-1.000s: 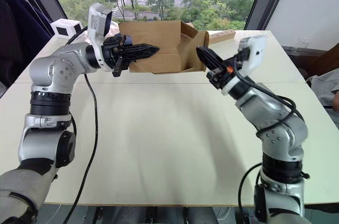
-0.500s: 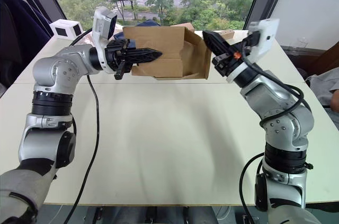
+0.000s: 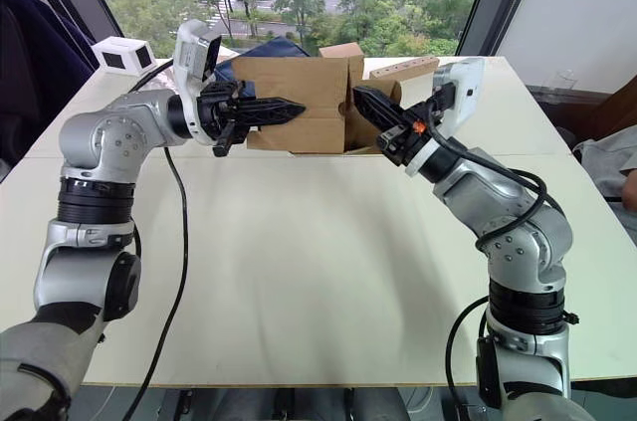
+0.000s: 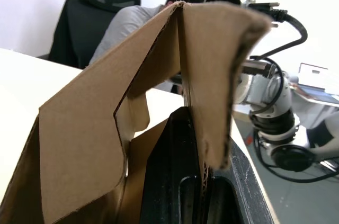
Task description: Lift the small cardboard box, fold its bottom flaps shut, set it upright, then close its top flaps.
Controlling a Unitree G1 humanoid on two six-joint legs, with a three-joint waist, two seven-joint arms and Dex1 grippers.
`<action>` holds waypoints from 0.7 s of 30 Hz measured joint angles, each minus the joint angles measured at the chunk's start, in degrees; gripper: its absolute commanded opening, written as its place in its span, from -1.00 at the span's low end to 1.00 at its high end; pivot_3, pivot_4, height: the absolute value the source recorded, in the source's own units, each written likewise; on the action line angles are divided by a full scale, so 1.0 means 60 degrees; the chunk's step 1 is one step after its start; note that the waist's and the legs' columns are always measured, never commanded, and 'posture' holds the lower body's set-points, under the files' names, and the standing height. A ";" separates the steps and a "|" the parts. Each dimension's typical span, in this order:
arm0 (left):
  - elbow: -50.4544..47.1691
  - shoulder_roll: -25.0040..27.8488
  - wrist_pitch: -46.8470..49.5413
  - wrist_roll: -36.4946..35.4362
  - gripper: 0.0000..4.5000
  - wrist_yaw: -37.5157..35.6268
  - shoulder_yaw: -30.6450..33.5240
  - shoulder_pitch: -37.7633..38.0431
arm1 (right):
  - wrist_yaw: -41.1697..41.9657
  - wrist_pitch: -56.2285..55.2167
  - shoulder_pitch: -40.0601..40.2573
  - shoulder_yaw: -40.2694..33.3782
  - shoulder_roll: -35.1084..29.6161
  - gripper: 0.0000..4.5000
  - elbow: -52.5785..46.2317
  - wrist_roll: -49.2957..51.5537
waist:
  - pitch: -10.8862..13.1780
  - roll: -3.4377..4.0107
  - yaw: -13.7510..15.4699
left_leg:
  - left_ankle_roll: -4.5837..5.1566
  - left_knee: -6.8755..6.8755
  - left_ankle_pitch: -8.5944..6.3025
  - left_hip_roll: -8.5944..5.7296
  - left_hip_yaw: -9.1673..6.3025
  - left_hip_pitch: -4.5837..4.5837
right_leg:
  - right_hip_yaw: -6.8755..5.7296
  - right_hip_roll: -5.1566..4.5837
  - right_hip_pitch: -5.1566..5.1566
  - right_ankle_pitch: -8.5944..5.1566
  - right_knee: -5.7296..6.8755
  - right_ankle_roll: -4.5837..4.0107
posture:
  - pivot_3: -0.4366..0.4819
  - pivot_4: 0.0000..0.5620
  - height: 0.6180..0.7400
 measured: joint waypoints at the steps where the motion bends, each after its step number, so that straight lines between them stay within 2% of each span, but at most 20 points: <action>1: -0.0048 0.0000 0.0087 -0.0039 -1.00 0.0002 0.0001 0.0021 | -0.0017 0.0025 0.0011 0.0003 0.0019 -0.98 -0.0002 0.0029 | 0.0000 0.0000 -0.0001 | 0.0000 0.0000 0.0000 0.0000 0.0000 0.0000 | 0.0000 0.0000 0.0000 0.0000 0.0000 0.0000 | -0.05 -0.47 1.00; 21: -0.0367 -0.0011 0.0522 -0.0448 -1.00 -0.0056 -0.0046 0.0243 | -0.0253 0.0169 0.0152 0.0437 0.0546 -0.98 -0.0383 0.0155 | 0.0000 0.0000 0.0000 | 0.0000 0.0000 0.0000 0.0000 0.0000 0.0000 | 0.0000 0.0000 0.0000 0.0000 -0.0002 0.0000 | -0.05 -0.47 1.00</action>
